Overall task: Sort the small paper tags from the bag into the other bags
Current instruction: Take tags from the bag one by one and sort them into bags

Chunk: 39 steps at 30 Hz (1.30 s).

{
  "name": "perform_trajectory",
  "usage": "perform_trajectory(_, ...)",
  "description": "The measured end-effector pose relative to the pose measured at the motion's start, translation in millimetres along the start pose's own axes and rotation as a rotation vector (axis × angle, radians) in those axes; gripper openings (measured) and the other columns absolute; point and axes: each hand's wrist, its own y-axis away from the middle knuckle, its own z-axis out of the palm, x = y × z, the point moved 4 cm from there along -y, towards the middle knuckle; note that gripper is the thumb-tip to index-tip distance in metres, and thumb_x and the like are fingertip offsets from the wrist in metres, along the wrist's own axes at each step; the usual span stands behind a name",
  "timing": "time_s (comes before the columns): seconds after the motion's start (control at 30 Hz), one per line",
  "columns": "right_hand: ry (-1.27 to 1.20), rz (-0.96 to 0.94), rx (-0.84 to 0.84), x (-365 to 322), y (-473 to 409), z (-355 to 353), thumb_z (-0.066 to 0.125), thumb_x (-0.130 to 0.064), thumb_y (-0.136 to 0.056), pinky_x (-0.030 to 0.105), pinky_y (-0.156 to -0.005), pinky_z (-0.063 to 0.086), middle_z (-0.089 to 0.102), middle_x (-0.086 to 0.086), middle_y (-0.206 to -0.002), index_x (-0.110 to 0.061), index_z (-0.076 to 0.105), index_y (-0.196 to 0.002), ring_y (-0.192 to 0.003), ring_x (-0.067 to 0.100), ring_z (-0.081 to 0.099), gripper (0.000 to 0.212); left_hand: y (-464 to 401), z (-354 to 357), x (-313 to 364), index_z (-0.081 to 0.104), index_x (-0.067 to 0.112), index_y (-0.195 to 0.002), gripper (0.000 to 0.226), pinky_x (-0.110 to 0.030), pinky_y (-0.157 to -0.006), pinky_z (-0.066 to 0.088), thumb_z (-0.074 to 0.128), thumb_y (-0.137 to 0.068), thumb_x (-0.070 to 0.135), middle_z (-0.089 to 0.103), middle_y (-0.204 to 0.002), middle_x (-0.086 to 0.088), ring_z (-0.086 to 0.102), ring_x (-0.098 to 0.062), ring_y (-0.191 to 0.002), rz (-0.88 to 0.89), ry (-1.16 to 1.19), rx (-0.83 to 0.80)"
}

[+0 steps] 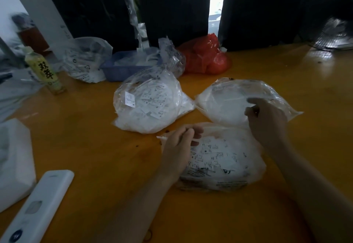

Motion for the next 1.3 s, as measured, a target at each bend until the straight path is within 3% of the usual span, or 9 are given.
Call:
perform_trajectory(0.13,-0.071,0.059,-0.011,0,2,-5,0.058,-0.011,-0.102,0.049,-0.089,0.053,0.076,0.006,-0.099,-0.012,0.049,-0.143,-0.096,0.028,0.069,0.041,-1,-2,-4,0.074,0.019,-0.109,0.033,-0.030,-0.090,0.058,0.042,-0.111,0.016,0.076,-0.109,0.006,0.069,-0.012,-0.106,0.002,0.028,-0.005)
perform_trajectory(0.33,-0.288,0.111,-0.015,1,2,-8,0.063,-0.015,-0.098,0.017,-0.040,0.043,0.076,-0.002,-0.092,-0.023,0.063,-0.118,-0.047,0.004,0.059,0.021,0,-5,-6,0.074,0.018,-0.110,0.031,-0.037,-0.094,0.059,0.044,-0.109,0.022,0.076,-0.110,0.004,0.070,-0.015,-0.107,0.009,0.051,-0.009)
perform_trajectory(0.57,-0.554,-0.133,-0.295,-41,27,-7,0.065,-0.013,-0.096,0.036,-0.068,0.059,0.075,-0.013,-0.088,-0.032,0.067,-0.102,-0.076,0.013,0.070,0.019,0,2,4,0.054,0.019,-0.142,0.066,-0.028,-0.092,0.060,0.056,-0.092,0.061,0.074,-0.124,0.009,0.072,-0.011,-0.110,-0.022,0.124,-0.138)
perform_trajectory(0.77,-0.440,-0.258,-0.356,-55,43,10,0.066,-0.010,-0.096,0.016,-0.058,0.051,0.071,-0.020,-0.087,-0.028,0.064,-0.104,-0.072,0.005,0.067,0.020,4,0,0,0.075,0.012,-0.109,0.017,-0.027,-0.079,0.061,0.071,-0.096,0.022,0.080,-0.096,-0.006,0.078,-0.022,-0.089,-0.070,0.243,-0.017)
perform_trajectory(0.87,-0.481,-0.196,-0.392,-50,42,14,0.064,-0.038,-0.095,0.024,-0.063,0.056,0.070,-0.017,-0.087,-0.033,0.061,-0.111,-0.072,0.006,0.067,0.017,2,-3,0,0.078,0.016,-0.103,0.010,-0.026,-0.077,0.060,0.071,-0.096,0.015,0.079,-0.091,-0.005,0.077,-0.020,-0.086,-0.065,0.238,-0.004)
perform_trajectory(1.0,-0.399,-0.278,-0.588,-52,46,22,0.066,-0.066,-0.075,0.018,-0.069,0.056,0.064,-0.023,-0.098,-0.037,0.054,-0.127,-0.082,0.004,0.066,0.061,2,-4,1,0.079,0.021,-0.100,0.007,-0.032,-0.079,0.064,0.074,-0.096,0.019,0.079,-0.090,-0.001,0.076,-0.019,-0.084,-0.015,0.027,-0.032)
perform_trajectory(1.07,-0.355,-0.335,-0.565,-53,47,23,0.064,-0.065,-0.076,0.016,-0.065,0.053,0.066,-0.024,-0.094,-0.038,0.063,-0.109,-0.078,0.003,0.066,0.042,3,-3,0,0.078,0.020,-0.096,0.005,-0.035,-0.080,0.064,0.073,-0.097,0.019,0.079,-0.087,-0.001,0.076,-0.020,-0.083,-0.021,-0.004,-0.031)
perform_trajectory(1.17,-0.381,-0.281,-0.459,-50,43,19,0.058,-0.062,-0.085,0.032,-0.058,0.055,0.070,-0.010,-0.079,-0.040,0.068,-0.087,-0.065,0.014,0.064,0.025,4,-4,1,0.076,0.013,-0.093,0.009,-0.032,-0.077,0.063,0.073,-0.097,0.020,0.077,-0.081,-0.002,0.074,-0.017,-0.078,-0.023,-0.014,-0.020)
perform_trajectory(1.3,-0.373,-0.243,-0.507,-49,43,18,0.054,-0.063,-0.086,0.049,-0.064,0.057,0.072,-0.009,-0.079,-0.040,0.070,-0.089,-0.069,0.028,0.066,0.028,3,-5,0,0.075,0.017,-0.087,0.014,-0.028,-0.074,0.062,0.071,-0.098,0.023,0.075,-0.081,-0.002,0.073,-0.016,-0.080,-0.017,-0.020,-0.005)
